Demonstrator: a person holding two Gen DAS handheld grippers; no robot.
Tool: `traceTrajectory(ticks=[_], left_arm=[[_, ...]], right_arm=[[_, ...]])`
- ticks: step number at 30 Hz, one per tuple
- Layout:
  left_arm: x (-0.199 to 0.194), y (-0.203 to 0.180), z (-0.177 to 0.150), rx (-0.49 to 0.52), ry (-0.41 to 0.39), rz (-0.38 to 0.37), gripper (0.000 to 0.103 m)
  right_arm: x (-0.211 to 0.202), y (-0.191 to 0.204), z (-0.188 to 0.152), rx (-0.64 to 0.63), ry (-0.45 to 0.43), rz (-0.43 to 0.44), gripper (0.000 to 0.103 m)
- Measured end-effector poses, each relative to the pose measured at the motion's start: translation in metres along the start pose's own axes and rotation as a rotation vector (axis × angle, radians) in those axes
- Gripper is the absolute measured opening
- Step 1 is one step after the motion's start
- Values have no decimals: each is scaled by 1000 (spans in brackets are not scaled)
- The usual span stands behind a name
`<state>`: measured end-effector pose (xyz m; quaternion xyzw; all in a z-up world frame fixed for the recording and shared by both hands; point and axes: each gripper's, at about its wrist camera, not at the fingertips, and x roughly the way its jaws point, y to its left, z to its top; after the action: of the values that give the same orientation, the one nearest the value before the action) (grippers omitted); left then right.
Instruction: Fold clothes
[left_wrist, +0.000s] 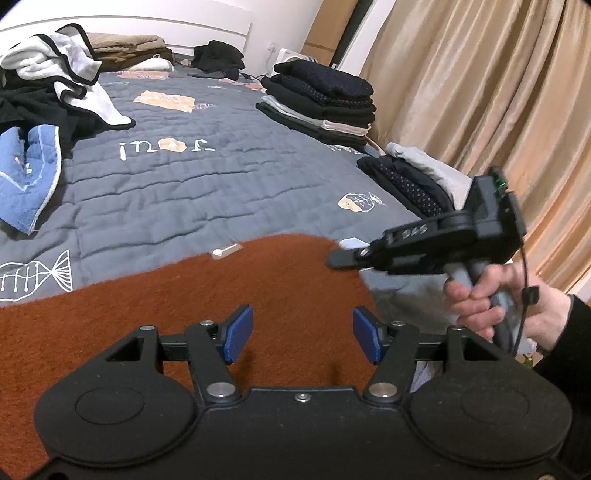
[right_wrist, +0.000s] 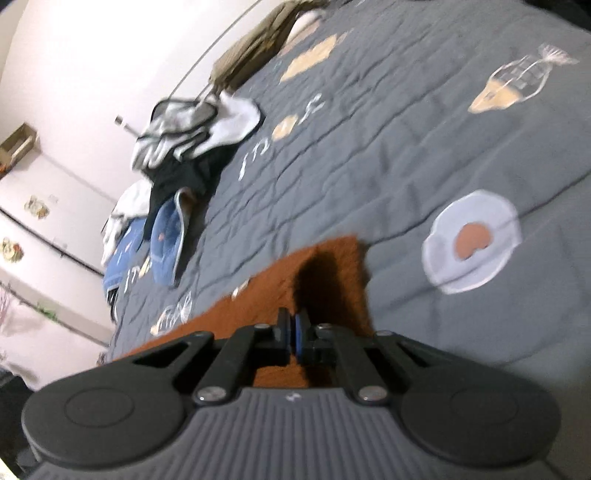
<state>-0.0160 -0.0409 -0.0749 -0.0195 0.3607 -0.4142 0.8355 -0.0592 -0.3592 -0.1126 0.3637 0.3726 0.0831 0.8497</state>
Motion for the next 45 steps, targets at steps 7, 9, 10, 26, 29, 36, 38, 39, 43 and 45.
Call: traceTrajectory(ticks=[7, 9, 10, 26, 29, 36, 38, 39, 43, 45], left_arm=[[0, 0, -1, 2, -1, -2, 59], [0, 0, -2, 2, 2, -2, 59], [0, 0, -2, 3, 3, -2, 59], [-7, 3, -6, -3, 6, 27, 60], [-11, 4, -7, -5, 1, 30, 60], [-24, 13, -10, -20, -9, 50, 61], [-29, 16, -10, -25, -13, 56, 61], [-30, 17, -10, -27, -15, 59, 61], [-38, 22, -12, -32, -23, 66, 61], [-41, 24, -12, -34, -25, 71, 61]], right_arm=[[-17, -5, 8, -2, -55, -60, 2], [-19, -7, 9, -10, -57, -74, 2], [-16, -8, 8, -19, -43, -92, 2], [2, -11, 22, -79, -57, -179, 64], [16, -15, 29, -65, -14, -164, 68], [36, -12, 24, -92, 22, -142, 73], [37, -8, 20, -109, 21, -131, 84], [39, -6, 19, -124, 29, -125, 92], [48, 5, 16, -171, 71, -164, 102], [52, 9, 14, -201, 69, -186, 102]])
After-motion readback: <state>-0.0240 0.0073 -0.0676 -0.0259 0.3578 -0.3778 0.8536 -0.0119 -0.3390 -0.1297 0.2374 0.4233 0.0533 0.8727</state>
